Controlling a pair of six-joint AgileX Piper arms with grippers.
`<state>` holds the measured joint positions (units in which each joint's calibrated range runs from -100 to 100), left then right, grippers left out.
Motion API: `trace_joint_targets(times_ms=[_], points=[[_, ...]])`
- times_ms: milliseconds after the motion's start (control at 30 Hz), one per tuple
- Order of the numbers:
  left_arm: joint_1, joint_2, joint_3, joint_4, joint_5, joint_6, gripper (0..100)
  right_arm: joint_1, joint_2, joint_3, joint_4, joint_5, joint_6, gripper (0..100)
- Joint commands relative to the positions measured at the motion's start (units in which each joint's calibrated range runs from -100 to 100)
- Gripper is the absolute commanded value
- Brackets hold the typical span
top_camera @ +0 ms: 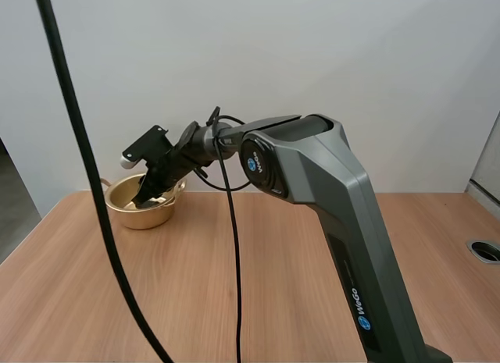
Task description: Open the pot, put the car inside, and close it
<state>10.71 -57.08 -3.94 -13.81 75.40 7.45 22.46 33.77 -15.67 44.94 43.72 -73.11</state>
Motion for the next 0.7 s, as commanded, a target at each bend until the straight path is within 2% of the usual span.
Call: trace_joint_targets(times_ms=[0,100,233,367,567,667], points=[[-0.02,0.17,0.05,1.1,0.11,0.01,0,-0.05,-0.71,0.05,-0.27,1.29,0.14,31],[-0.02,0.88,0.79,4.14,0.11,0.01,0,-0.4,-2.95,0.05,-0.39,5.76,0.94,0],[-0.02,2.0,4.19,8.98,0.11,-0.25,0,-1.43,-8.07,0.05,-0.93,11.21,4.35,0],[-0.02,3.85,9.57,11.17,-1.27,-0.25,0,-3.26,-14.9,0.05,-3.62,18.53,7.08,0],[-0.02,8.53,18.73,11.2,-9.51,-0.25,0,-7.75,-26.84,0.05,-15.36,28.18,15.84,0],[-0.02,11.51,22.61,9.71,-15.49,-0.25,0,-10.5,-32.25,0.05,-18.95,33.92,18.71,0]])
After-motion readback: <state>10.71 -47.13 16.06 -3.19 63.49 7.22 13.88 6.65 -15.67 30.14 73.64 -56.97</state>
